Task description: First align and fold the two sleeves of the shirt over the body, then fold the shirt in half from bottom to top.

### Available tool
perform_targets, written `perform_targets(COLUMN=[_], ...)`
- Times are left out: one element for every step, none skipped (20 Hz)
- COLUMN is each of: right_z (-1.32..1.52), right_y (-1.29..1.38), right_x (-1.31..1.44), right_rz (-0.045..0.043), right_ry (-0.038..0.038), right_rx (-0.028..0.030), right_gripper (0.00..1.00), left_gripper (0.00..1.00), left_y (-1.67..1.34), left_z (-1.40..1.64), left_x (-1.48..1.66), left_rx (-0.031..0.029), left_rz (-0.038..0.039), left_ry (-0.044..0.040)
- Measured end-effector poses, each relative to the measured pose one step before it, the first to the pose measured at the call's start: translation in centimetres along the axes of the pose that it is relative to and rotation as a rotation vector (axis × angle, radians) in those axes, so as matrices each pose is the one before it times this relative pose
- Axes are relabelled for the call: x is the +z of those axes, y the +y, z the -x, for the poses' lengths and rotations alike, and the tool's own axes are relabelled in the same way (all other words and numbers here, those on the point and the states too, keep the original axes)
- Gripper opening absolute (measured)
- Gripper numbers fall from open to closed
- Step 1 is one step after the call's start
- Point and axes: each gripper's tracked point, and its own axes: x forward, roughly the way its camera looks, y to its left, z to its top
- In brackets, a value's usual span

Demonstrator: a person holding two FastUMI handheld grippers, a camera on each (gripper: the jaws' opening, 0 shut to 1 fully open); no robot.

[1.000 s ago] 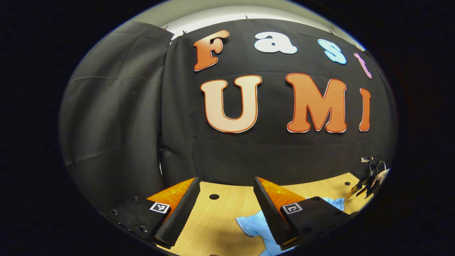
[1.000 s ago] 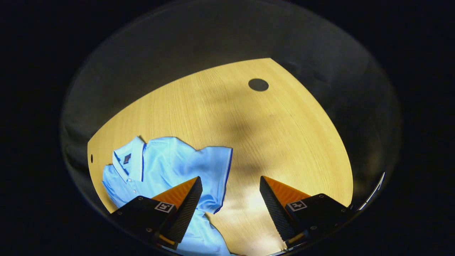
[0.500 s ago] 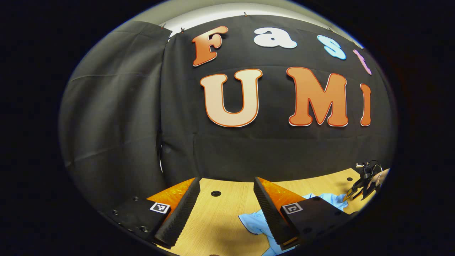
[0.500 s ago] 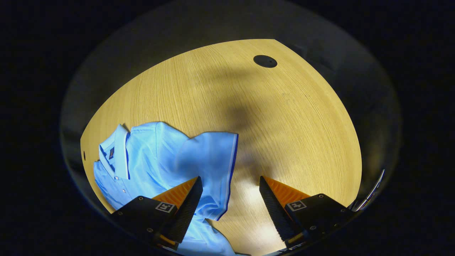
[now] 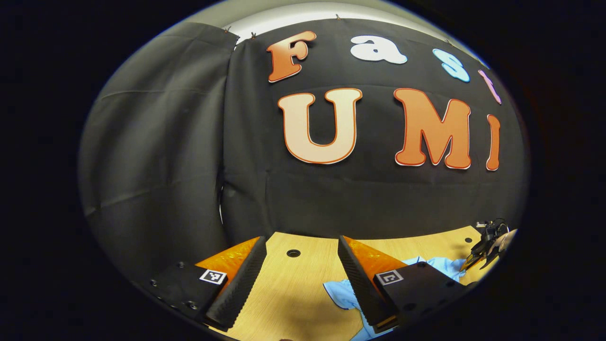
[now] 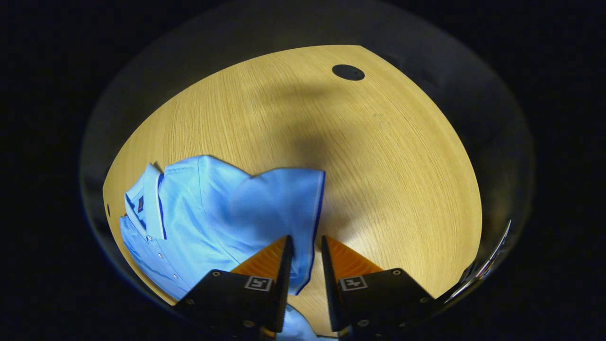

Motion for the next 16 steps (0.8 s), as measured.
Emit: perform_targets(right_z=[0.012,0.012,0.034,0.032,0.099,0.332,0.663,0.818,0.995,1.01,1.071,0.929,0.935,0.809,0.717,0.629], right_y=[-0.123,-0.064,0.031,0.073,0.415,0.24,0.449,0.382,0.509,0.761,0.921,0.95,1.013,1.019,1.111,1.262], right_x=[0.183,0.049,0.028,0.098,-0.055,-0.358,0.327,0.516,0.482,0.446,0.483,0.255,0.432,0.306,0.298,0.154], right_rz=[-0.00411,-0.00085,0.00447,0.00529,0.00891,0.0047,0.00933,0.01236,0.01602,0.01803,0.01521,0.01213,0.01392,0.02057,0.01926,0.01818], right_ry=[-0.00362,-0.00567,-0.00742,-0.00709,-0.0035,0.00849,-0.01572,-0.02718,-0.02085,-0.02177,-0.01914,-0.01063,-0.01679,-0.01555,-0.01443,-0.00919], right_rx=[0.00067,0.00285,0.003,0.00528,0.01955,0.00592,0.01501,0.01528,0.00728,0.01449,0.02325,0.01915,0.0171,0.01546,0.01452,0.01893], right_gripper=[0.26,0.19,0.15,0.08,0.05,0.02,0.01,0.01,0.01,0.0,0.01,0.01,0.01,0.0,0.01,0.01], left_gripper=[0.98,0.98,0.98,0.98,0.98,0.98,0.98,0.98,0.98,0.98,0.98,0.98,0.95,0.98,0.98,0.98], left_y=[-0.048,0.118,0.1,0.177,0.168,0.274,0.243,0.341,0.22,0.075,0.124,0.068,0.113,0.055,0.24,0.194], left_z=[-0.056,0.029,-0.017,0.027,0.063,0.113,0.145,0.18,0.113,-0.069,-0.007,-0.007,0.106,0.068,0.221,0.059], left_x=[-0.334,-0.114,-0.204,-0.108,0.164,-0.014,0.006,0.056,-0.154,-0.172,0.154,-0.081,0.172,0.165,0.026,0.114], left_rx=[-0.00002,0.00101,-0.0004,0.00365,0.00329,0.00555,0.0022,-0.00146,0.00054,-0.00089,-0.00155,-0.00247,-0.00295,-0.00065,-0.00395,-0.00109], left_rz=[0.00591,0.00485,0.00183,-0.00198,-0.00411,-0.00228,0.00014,0.00387,0.00405,0.00374,0.00384,0.00403,0.00509,0.00497,0.00412,0.00193], left_ry=[0.00507,0.00396,0.00356,0.0003,-0.00039,-0.00209,-0.00057,-0.00097,0.00156,0.00017,-0.00086,-0.0009,-0.00279,-0.00409,-0.00401,-0.00356])
